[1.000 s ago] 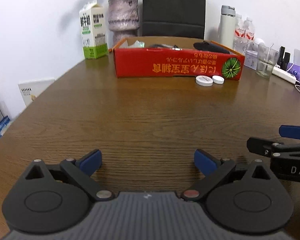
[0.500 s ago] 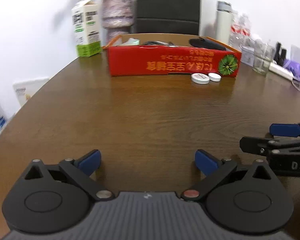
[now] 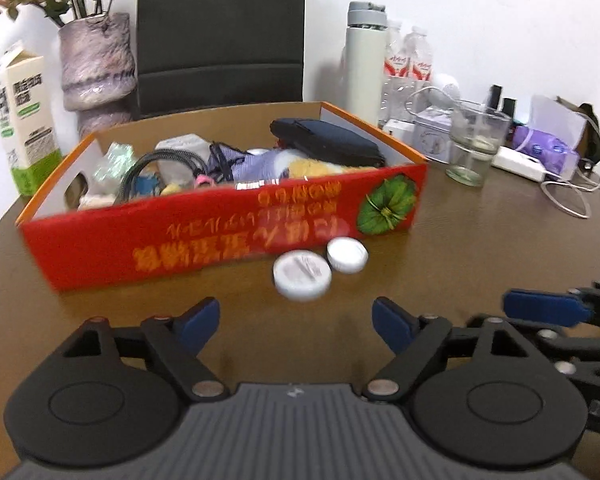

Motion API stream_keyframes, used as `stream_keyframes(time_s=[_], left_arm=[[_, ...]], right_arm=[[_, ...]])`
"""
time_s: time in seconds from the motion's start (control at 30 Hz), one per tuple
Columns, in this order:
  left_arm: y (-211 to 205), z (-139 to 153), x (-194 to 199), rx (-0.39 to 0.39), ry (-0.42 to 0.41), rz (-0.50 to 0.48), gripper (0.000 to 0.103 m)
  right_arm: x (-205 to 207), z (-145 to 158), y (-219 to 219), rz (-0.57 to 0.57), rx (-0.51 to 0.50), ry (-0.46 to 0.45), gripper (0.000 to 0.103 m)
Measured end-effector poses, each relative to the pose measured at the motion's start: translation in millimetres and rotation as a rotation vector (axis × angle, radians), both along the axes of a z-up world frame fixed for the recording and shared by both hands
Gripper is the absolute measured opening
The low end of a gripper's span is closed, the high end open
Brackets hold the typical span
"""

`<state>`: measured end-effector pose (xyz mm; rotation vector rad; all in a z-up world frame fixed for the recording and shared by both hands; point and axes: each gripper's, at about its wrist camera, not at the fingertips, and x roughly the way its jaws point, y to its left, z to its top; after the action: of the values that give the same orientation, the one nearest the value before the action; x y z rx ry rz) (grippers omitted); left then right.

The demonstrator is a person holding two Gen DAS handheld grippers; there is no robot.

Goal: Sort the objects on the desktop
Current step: 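Grasp a white round container with each tool, then carry both white containers into the box and release them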

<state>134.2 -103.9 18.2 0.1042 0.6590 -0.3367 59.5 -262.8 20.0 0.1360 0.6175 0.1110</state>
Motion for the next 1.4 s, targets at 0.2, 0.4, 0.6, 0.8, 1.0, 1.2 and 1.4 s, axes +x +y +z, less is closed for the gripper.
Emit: stream_keyframes(time_s=[0.2,0.4,0.6,0.8,1.0,1.2,1.4], left_arm=[[2,-15,41,-0.055,0.041,0.046,0.056],[14,-14,33,-0.054,0.039,0.034,0.04],[54,-9,14,-0.099,0.038,0.109,0.04],[76,-10,-8,-0.098,0.016,0.162,0.04],[94,3,-77,-0.142,-0.013,0.191,0.04],[87,4,-160,-0.113,-0.02,0.166,0.04],[85,15,-174,-0.12,-0.04,0.176,0.04]], right_arm=[[28,-8,0,-0.012,0.019,0.02,0.034],[75,-15,19,0.01,-0.023,0.04,0.036],[108,-27,48,0.033,-0.072,0.052,0.035],[76,-26,63,0.079,-0.056,0.044,0.027],[-23,-17,60,0.084,0.002,-0.016,0.027],[-93,-10,56,0.114,-0.009,-0.048,0.027],[-116,3,53,0.127,-0.001,-0.13,0.027]])
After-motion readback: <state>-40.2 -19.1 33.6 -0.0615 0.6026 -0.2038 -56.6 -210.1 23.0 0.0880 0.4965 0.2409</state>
